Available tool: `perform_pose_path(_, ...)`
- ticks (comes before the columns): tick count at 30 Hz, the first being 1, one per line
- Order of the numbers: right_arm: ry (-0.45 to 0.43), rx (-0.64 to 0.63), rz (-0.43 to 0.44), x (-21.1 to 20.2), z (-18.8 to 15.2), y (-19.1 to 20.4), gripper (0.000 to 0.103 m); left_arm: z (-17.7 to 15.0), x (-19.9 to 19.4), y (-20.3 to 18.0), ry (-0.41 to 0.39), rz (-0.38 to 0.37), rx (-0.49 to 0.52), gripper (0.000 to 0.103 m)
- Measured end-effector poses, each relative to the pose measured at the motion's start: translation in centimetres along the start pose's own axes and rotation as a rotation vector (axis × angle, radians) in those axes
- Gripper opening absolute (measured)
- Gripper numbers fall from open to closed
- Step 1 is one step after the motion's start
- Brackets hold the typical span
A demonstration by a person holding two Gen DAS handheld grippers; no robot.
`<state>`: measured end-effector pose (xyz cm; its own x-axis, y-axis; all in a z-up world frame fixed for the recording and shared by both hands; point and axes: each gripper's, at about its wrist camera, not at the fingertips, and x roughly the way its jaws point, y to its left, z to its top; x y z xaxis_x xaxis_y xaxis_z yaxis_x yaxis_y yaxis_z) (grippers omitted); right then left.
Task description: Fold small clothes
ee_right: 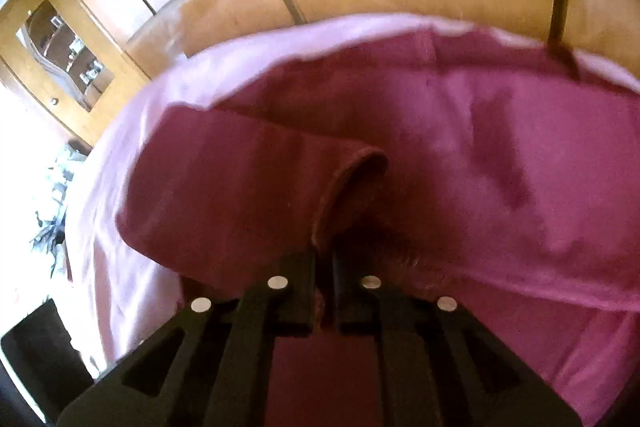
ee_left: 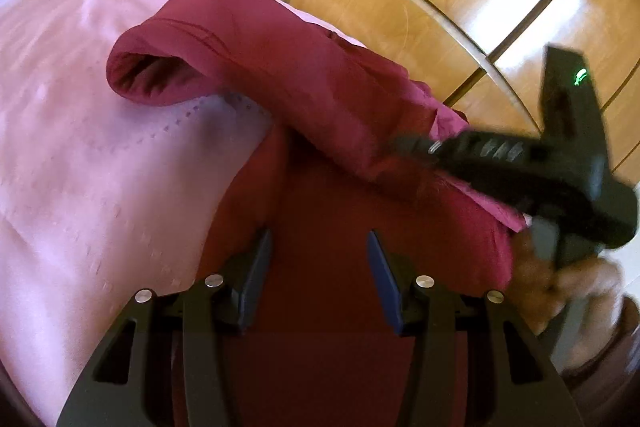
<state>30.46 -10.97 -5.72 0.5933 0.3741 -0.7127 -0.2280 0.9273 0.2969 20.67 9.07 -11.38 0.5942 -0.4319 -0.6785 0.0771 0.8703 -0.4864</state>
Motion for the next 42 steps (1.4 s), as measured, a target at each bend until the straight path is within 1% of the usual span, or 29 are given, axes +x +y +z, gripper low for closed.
perform_pose_path(3,-0.130,0.022,0.013,-5.0,1.5,-1.3,0.005,-0.4,-0.4,0.7,-0.009,-0.012,-0.005,0.049)
perform_pose_path(4,-0.158,0.029,0.018,-6.3,2.0,-1.9,0.005,-0.4,-0.4,0.8,-0.008,-0.016,-0.010,0.049)
perform_pose_path(6,-0.231,0.056,0.010,-10.0,2.7,-3.8,0.005,-0.4,-0.4,0.7,-0.011,-0.020,-0.010,0.049)
perform_pose_path(8,-0.277,0.083,0.003,-12.7,3.1,-6.0,0.005,-0.5,-0.3,0.7,-0.013,-0.019,-0.008,0.049)
perform_pose_path(10,-0.304,0.109,-0.034,-14.3,3.3,-8.4,0.005,-0.4,-0.2,0.4,-0.013,-0.013,-0.003,0.049)
perform_pose_path(12,-0.305,0.144,-0.091,-14.8,3.1,-11.2,0.006,-0.6,-0.3,0.4,-0.011,-0.011,-0.001,0.049)
perform_pose_path(14,-0.277,0.204,-0.150,-14.7,2.1,-14.5,0.006,-0.5,-0.3,0.3,-0.006,-0.006,0.000,0.049)
perform_pose_path(15,-0.255,0.238,-0.190,-14.3,1.3,-16.4,0.006,-0.5,-0.5,0.4,-0.002,-0.004,0.001,0.049)
perform_pose_path(17,-0.213,0.290,-0.243,-13.2,0.2,-18.9,0.006,-0.1,-0.4,0.1,0.011,0.006,-0.006,0.049)
perform_pose_path(18,-0.191,0.318,-0.261,-12.6,-0.5,-20.1,0.006,0.0,-0.4,0.0,0.018,0.016,-0.010,0.047)
perform_pose_path(20,-0.163,0.346,-0.303,-11.7,-1.5,-21.6,0.006,0.3,-0.6,0.0,0.041,0.046,-0.027,0.044)
perform_pose_path(22,-0.149,0.369,-0.318,-11.5,-2.3,-22.4,0.024,0.7,-1.1,-0.1,0.057,0.065,-0.052,0.044)
perform_pose_path(23,-0.159,0.370,-0.317,-11.5,-2.4,-22.4,0.049,1.0,-1.5,-0.4,0.053,0.076,-0.055,0.044)
perform_pose_path(24,-0.178,0.364,-0.302,-12.0,-2.6,-22.2,0.060,1.2,-2.1,-0.7,0.037,0.086,-0.048,0.044)
perform_pose_path(25,-0.210,0.353,-0.285,-12.7,-2.7,-21.8,0.061,1.6,-2.8,-1.1,0.007,0.096,-0.027,0.044)
perform_pose_path(27,-0.251,0.320,-0.303,-14.0,-2.6,-20.7,0.062,2.7,-3.9,-2.2,-0.043,0.084,0.014,0.044)
perform_pose_path(29,-0.281,0.282,-0.286,-14.9,-2.1,-19.9,0.062,3.9,-4.1,-3.2,-0.073,0.070,0.044,0.044)
perform_pose_path(30,-0.292,0.257,-0.272,-15.4,-2.0,-19.4,0.062,4.8,-3.9,-4.1,-0.089,0.062,0.075,0.047)
perform_pose_path(32,-0.297,0.200,-0.237,-15.0,-1.1,-17.8,0.064,6.5,-2.9,-5.7,-0.113,0.068,0.116,0.047)
perform_pose_path(34,-0.276,0.146,-0.235,-13.6,-0.1,-16.5,0.066,8.0,-1.5,-7.1,-0.128,0.060,0.146,0.047)
perform_pose_path(36,-0.253,0.112,-0.259,-11.9,0.4,-16.3,0.071,9.5,0.8,-8.1,-0.114,0.066,0.155,0.047)
perform_pose_path(38,-0.216,0.116,-0.303,-9.9,0.8,-17.0,0.074,10.4,2.9,-8.3,-0.089,0.074,0.163,0.047)
perform_pose_path(40,-0.179,0.144,-0.348,-8.2,0.7,-18.5,0.076,11.2,5.3,-8.3,-0.061,0.118,0.172,0.047)
perform_pose_path(42,-0.153,0.168,-0.350,-6.8,-0.3,-20.0,0.077,11.6,8.0,-7.0,-0.012,0.168,0.151,0.047)
